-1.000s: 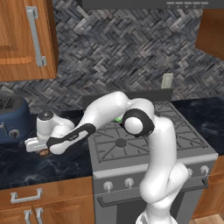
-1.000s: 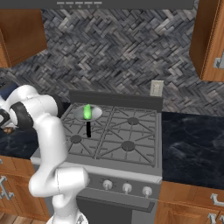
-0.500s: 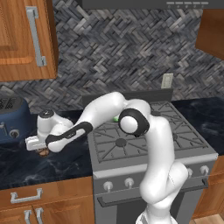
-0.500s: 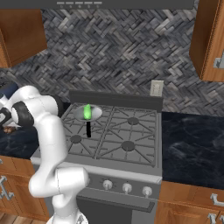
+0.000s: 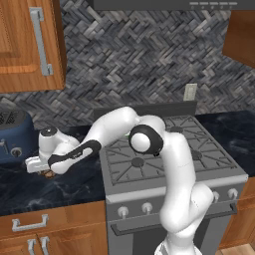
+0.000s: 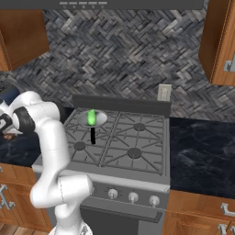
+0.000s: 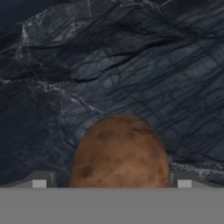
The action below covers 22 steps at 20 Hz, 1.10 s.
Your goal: Put the potato and corn in the pan. Then turn on the rear left burner and set the heat to medium.
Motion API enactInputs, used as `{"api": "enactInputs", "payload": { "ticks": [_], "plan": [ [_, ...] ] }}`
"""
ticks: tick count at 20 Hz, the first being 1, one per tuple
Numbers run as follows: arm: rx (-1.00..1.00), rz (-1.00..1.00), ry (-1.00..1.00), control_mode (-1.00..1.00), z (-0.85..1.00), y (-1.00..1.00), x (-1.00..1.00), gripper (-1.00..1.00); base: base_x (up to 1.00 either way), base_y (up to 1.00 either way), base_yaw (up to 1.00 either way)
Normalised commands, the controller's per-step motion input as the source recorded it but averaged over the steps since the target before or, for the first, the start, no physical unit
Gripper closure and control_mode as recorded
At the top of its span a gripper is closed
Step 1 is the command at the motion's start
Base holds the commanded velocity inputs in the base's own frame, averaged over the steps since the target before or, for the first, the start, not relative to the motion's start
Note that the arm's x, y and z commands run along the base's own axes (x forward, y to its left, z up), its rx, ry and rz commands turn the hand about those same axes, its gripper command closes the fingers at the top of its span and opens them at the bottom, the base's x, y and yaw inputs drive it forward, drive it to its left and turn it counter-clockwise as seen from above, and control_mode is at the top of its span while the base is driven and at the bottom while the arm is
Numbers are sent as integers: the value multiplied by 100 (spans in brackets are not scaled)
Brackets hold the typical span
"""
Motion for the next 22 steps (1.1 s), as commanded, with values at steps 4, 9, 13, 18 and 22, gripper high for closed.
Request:
{"api": "enactInputs", "payload": {
  "ticks": [4,9,13,18,22],
  "plan": [
    [0,0,0,-100,-26,-1,0,-100,0,0,0],
    [0,0,0,-100,0,0,0,100,0,0,0],
    [0,0,0,-100,0,0,0,100,0,0,0],
    [5,0,-4,-100,22,-26,-33,100,0,0,0],
    [12,0,-12,-100,41,-44,-72,100,0,0,0]
  ]
}}
